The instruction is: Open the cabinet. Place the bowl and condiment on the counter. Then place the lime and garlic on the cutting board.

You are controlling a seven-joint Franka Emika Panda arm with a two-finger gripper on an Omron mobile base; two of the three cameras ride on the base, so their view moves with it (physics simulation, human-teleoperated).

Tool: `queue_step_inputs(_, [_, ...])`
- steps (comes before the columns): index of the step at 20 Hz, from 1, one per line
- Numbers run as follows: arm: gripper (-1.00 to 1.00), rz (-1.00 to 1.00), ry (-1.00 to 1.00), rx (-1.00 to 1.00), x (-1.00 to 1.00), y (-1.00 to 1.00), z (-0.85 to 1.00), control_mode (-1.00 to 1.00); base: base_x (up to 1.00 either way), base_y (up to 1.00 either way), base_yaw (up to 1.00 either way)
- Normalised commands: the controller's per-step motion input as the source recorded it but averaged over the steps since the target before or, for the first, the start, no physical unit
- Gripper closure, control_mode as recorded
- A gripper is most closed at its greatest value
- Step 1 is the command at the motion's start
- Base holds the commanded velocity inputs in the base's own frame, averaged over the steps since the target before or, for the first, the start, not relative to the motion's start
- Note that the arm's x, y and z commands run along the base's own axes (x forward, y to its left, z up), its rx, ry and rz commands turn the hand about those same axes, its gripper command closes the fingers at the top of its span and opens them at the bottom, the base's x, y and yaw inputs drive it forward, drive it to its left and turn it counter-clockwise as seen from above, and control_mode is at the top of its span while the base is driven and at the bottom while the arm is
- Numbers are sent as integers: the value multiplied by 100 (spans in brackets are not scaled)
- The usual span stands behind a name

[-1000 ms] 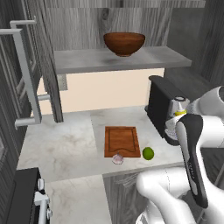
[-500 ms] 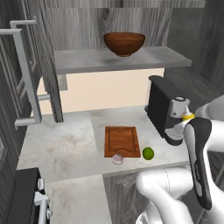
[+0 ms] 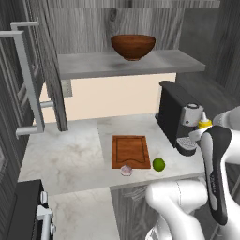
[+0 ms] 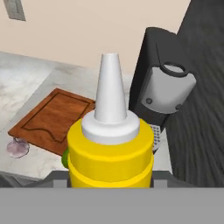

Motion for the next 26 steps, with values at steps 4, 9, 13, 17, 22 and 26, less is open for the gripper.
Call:
queue_step_inputs(4, [100,-4,-17,0,0,1,-25,-100,0,0,0])
queue_step_inputs(9, [100,-5,-13,0,0,12,-37,-100,0,0,0])
queue_step_inputs(13, [100,-4,-10,0,0,26,-44,-100,0,0,0])
queue_step_inputs(17, [100,-1,-11,0,0,33,-47,-100,0,0,0])
queue_step_inputs(22, [100,0,-14,0,0,24,-64,-100,0,0,0])
queue_step_inputs(26, [100,0,-19,0,0,15,-77,-100,0,0,0])
